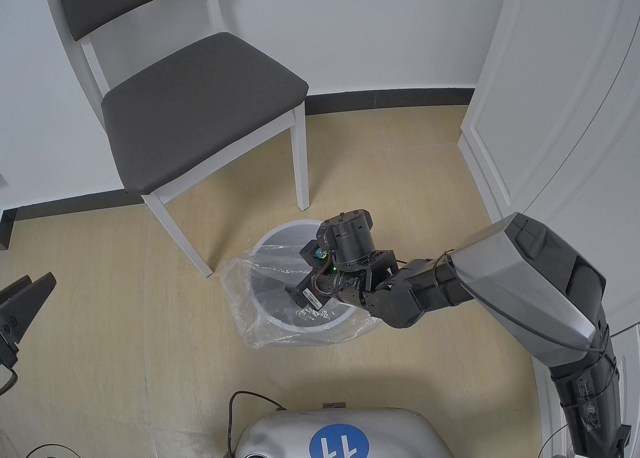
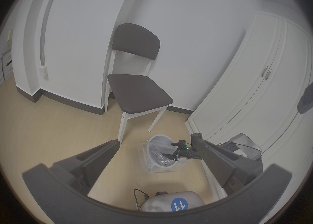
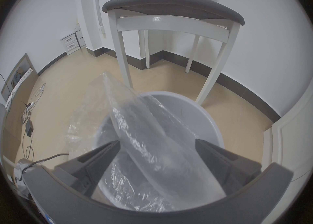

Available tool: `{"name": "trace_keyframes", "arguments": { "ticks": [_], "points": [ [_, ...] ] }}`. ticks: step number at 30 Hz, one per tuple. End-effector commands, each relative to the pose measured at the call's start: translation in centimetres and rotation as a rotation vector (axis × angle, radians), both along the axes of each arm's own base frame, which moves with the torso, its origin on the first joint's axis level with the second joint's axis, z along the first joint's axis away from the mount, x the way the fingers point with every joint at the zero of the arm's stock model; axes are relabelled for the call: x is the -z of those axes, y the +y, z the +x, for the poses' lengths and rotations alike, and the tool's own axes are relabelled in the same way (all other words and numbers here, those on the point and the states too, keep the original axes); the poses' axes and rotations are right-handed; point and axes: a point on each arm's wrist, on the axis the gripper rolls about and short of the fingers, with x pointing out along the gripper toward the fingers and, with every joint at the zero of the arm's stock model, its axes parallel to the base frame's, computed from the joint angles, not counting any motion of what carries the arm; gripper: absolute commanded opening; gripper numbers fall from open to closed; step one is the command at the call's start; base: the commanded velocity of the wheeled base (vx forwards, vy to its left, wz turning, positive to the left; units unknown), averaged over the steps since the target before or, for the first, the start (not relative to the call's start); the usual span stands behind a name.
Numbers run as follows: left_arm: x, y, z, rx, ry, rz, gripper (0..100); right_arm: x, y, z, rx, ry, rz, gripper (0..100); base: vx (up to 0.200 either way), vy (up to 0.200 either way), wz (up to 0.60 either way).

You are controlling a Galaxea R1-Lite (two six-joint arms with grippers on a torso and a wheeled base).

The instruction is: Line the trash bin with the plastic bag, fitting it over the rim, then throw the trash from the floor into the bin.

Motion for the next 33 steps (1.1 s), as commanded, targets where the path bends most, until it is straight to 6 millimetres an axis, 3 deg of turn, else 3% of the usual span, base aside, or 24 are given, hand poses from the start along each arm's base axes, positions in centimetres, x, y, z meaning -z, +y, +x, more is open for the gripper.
{"name": "trace_keyframes", "arguments": {
  "ticks": [1,5,10,21,25,33],
  "points": [
    [0.1,0.0,0.2,0.0,0.012,0.0,100,0.4,0.4,0.6,-0.003,-0.012,0.005,0,0.0,0.0,0.0],
    [0.3,0.0,0.3,0.0,0.023,0.001,100,-1.5,-0.1,0.9,0.01,-0.044,0.033,0,0.0,0.0,0.0],
    [0.6,0.0,0.7,-0.001,0.043,0.002,100,-3.5,-0.8,2.9,0.058,-0.108,0.084,0,0.0,0.0,0.0],
    [0.6,0.0,0.8,-0.001,0.045,0.004,100,-3.5,0.4,5.2,0.113,-0.165,0.196,0,0.0,0.0,0.0],
    [0.6,0.0,0.8,-0.001,0.047,0.004,100,-1.2,1.1,5.9,0.143,-0.178,0.185,0,0.0,0.0,0.0],
    [0.6,0.0,0.8,-0.001,0.048,0.004,100,-1.5,0.2,7.0,0.141,-0.313,0.187,0,0.0,0.0,0.0]
  ]
}}
